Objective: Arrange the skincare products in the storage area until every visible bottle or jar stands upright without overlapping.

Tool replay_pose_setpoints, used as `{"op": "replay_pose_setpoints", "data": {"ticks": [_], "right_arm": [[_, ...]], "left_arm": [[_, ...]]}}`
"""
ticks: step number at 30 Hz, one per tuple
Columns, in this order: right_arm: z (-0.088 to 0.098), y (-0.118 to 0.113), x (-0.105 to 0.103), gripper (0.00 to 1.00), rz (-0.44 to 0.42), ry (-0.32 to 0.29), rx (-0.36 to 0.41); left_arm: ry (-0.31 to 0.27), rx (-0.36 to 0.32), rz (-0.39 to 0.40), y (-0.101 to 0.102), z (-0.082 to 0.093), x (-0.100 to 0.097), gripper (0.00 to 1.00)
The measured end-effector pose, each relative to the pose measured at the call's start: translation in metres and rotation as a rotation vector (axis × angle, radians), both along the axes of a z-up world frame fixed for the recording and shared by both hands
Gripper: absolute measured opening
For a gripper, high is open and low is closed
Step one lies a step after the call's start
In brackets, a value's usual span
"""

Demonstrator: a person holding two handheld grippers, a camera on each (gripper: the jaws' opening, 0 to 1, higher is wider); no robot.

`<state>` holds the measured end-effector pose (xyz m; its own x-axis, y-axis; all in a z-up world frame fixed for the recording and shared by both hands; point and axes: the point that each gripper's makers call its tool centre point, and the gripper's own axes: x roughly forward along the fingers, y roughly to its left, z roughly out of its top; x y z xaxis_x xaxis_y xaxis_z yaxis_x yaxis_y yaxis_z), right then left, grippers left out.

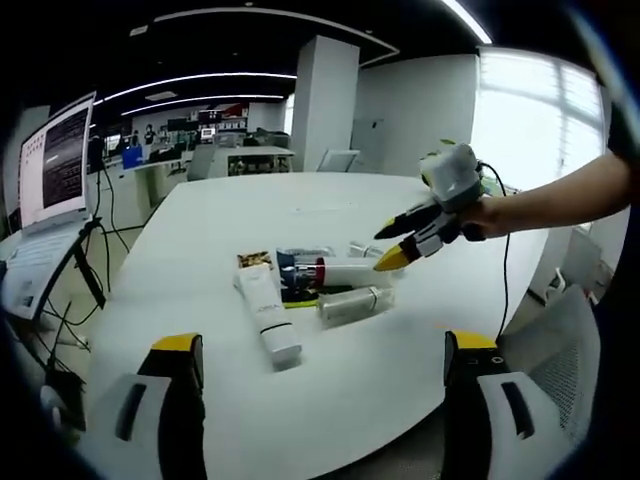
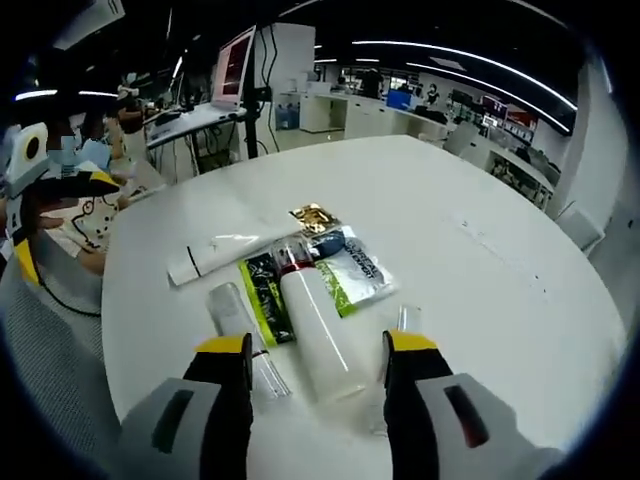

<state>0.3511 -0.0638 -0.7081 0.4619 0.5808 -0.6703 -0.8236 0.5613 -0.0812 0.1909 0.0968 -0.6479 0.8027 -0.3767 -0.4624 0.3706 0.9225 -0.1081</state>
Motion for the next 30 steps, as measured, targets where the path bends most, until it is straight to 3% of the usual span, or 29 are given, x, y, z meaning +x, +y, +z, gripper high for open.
{"op": "replay_pose_setpoints", "data": {"ticks": [16,30], "right_arm": [[-0.022,0.021,0.014,0.42,0.096,0.051,-0.076],[-0.046,0.033,0.019,0.32,0.183,0.112,-0.19]], "left_arm": [[0.016,-0.004,0.007,0.001,-0.002,-0.001,0.92],[0.024,-0.008,0.02,0.003,-0.004,0.0,0.91]]}}
